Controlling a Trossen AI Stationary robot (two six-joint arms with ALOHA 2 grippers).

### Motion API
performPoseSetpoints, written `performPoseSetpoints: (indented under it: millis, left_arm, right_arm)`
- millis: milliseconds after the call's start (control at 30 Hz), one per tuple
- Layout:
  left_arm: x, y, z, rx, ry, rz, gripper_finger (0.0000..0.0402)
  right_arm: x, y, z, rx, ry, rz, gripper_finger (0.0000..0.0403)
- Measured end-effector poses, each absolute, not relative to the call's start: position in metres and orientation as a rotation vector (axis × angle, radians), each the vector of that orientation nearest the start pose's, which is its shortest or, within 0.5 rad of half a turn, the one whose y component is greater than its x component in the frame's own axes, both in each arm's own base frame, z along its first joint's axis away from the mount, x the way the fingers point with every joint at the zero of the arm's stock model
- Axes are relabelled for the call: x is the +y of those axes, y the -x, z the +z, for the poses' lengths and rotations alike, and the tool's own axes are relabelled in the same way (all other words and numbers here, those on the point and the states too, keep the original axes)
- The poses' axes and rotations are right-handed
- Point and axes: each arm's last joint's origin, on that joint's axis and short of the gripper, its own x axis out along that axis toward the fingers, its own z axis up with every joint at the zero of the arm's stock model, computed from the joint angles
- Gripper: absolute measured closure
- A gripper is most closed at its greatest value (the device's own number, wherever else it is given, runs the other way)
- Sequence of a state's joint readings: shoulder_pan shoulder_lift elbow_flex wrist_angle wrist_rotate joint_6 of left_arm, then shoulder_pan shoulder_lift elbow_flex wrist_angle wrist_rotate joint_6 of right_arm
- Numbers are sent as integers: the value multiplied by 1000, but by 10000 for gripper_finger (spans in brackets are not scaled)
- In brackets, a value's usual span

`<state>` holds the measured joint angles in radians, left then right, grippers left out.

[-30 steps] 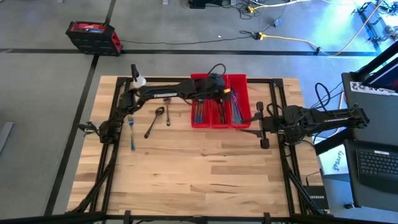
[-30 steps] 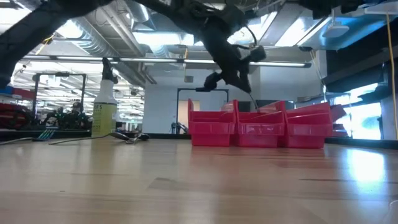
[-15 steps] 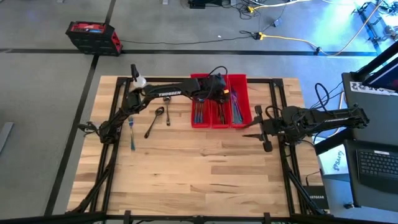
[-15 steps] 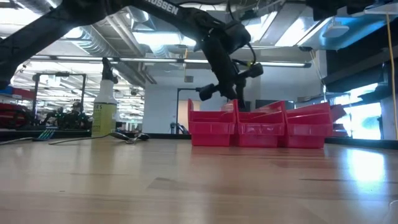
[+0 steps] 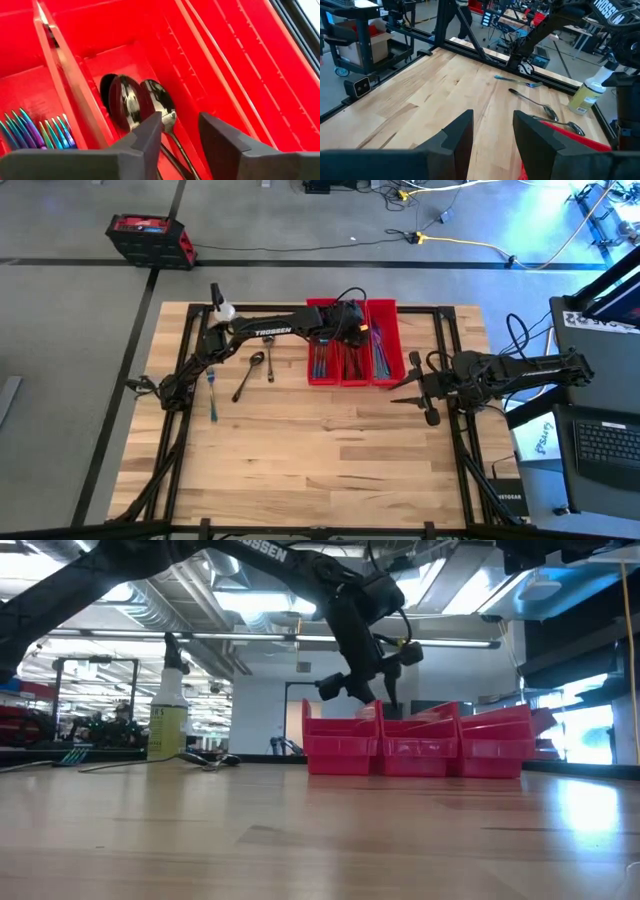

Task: Sort silverware
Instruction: Put the black spoon into the middle red silverware bin

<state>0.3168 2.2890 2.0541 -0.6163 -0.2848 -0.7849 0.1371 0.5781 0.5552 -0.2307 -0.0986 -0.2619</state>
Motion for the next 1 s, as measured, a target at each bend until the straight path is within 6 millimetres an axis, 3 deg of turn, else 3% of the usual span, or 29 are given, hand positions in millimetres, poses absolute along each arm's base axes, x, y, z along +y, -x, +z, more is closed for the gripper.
performPoseSetpoints:
  millis: [100,200,367,467,600,733,867,1000]
  left_arm:
    - [166,-480,236,584,714,877,274]
    - [160,-477,254,589,617,815,273]
    - [121,-462,303,612,251,847,273]
    - [106,-441,316,721,187,912,281]
    - [101,-405,310,941,81,1178,316]
    - [93,-378,304,939,90,1467,337]
    - [79,-359,292,935,76,1468,341]
    - [72,-319,274,972,138,1556,341]
  right_arm:
    - [22,-137,278,225,264,266,278]
    - [21,-137,278,226,269,231,278]
    - [19,-140,276,248,281,164,278]
    - [19,-142,274,263,288,166,278]
    - [20,-147,271,287,290,169,278]
    - [21,-152,267,321,296,174,278]
    - [22,-157,263,345,289,193,278]
    - [22,-157,264,339,280,207,278]
